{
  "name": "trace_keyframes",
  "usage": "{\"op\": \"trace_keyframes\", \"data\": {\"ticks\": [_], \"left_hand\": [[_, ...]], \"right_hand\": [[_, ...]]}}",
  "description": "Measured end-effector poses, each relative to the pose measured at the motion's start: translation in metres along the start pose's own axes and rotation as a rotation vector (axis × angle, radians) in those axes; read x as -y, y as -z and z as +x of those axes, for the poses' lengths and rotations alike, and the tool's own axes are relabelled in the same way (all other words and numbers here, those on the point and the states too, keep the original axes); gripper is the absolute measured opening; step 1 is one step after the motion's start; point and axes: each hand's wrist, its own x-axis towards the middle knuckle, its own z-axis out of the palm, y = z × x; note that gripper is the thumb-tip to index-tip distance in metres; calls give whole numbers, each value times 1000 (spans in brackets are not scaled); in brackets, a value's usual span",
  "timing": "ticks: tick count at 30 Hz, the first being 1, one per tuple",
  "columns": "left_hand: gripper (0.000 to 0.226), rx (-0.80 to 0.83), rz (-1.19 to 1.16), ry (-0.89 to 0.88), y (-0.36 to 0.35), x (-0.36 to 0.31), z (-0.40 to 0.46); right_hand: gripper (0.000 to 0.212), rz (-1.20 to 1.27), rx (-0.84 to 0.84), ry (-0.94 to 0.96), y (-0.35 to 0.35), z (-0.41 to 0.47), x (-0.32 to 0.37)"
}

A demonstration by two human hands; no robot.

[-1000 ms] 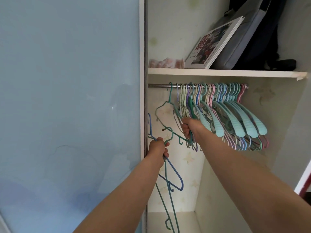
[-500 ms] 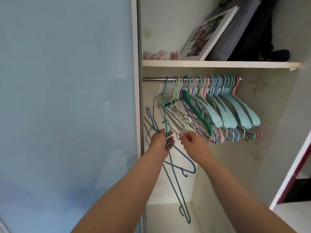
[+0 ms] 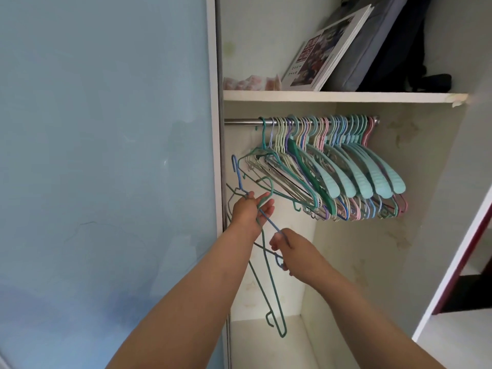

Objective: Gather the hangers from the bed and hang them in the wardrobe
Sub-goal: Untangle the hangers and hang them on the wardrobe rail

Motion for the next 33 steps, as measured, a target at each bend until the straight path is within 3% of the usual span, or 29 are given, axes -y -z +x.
{"op": "trace_keyframes", "data": {"ticks": [3,10,14,17,21,24,26,28,30,33], "left_hand": [[18,-33,67,-5,3,2,-1],[37,-148,233,-8,8,-2,-5],[34,-154,248,-23,7,-5,-4],[20,-137,194,-7,7,-7,-1],[20,-119,111,-2,9,-7,3],[24,-102,76,9,9,-4,6],[27,-86,52,31,7,-2,9],[43,-79,50,47,3,0,12],[43,-57,33,53,-2,0,10],[21,-20,-32,59,-12,-2,3]], "right_hand": [[33,47,-194,-14,4,7,-2],[37,-149,-392,146,39,73,26],[34,-371,-364,100,51,126,39],[17,-532,-207,-47,51,133,32],[26,-680,-137,-193,51,115,12],[30,-603,-274,-170,50,94,-2],[49,-503,-408,-133,41,71,-7],[58,-473,-477,-38,27,41,-12],[60,-361,-375,-7,16,16,-20],[77,-81,54,-144,10,-7,-37]]}}
